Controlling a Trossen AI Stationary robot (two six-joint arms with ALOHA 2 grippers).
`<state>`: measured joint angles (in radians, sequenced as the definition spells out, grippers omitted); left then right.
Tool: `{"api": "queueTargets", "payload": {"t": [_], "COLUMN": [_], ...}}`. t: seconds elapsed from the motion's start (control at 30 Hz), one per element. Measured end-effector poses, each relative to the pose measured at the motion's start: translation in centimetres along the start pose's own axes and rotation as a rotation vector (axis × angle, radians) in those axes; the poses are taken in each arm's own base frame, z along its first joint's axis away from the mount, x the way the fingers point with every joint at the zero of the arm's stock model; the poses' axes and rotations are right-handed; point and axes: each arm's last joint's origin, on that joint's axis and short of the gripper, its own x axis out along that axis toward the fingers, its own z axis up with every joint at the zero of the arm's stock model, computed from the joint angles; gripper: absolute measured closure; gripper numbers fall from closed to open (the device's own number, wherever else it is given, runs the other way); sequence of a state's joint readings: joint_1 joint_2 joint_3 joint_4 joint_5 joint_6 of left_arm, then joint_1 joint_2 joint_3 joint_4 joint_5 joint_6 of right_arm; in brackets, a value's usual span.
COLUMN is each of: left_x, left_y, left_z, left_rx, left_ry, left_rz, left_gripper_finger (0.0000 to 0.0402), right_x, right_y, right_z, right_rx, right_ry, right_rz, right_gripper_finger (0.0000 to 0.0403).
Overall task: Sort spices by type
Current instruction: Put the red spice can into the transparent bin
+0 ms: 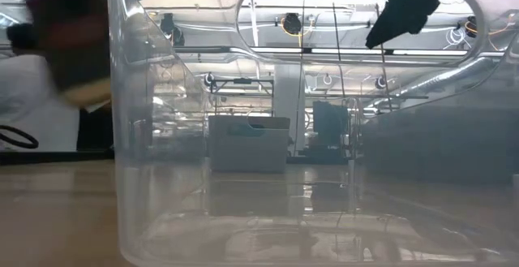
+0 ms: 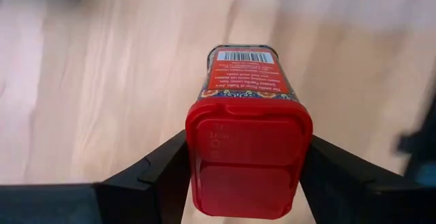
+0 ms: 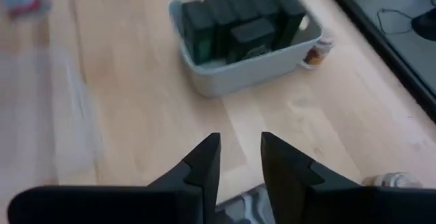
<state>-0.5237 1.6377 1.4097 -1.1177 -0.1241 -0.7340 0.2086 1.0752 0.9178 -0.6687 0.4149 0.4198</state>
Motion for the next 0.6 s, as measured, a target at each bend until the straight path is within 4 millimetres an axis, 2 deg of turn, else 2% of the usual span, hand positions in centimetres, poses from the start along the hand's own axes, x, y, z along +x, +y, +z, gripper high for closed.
{"api": "queueTargets", "payload": {"t": [0.23,0.4,0.6], "left_x": [-2.6,-2.7,-1.4], "left_y": [-0.7,0.0,1.7], "left_z": [3.5,5.0,7.4], "left_rx": [0.042,0.077,0.104], "left_ry": [-0.237,-0.297,-0.303], "left_rz": [-0.17,-0.22,-0.269], "left_gripper_finger": [0.0171,0.0171,0.0171], "right_x": [-0.2,0.3,0.4], "right_y": [-0.9,-0.8,-0.7], "right_z": [-1.9,-2.3,-2.2], "right_rx": [0.053,0.057,0.061], "right_ry": [-0.048,-0.029,-0.038], "right_rz": [0.027,0.019,0.023], "right_gripper_finger": [0.0314,0.0314,0.0314]}}
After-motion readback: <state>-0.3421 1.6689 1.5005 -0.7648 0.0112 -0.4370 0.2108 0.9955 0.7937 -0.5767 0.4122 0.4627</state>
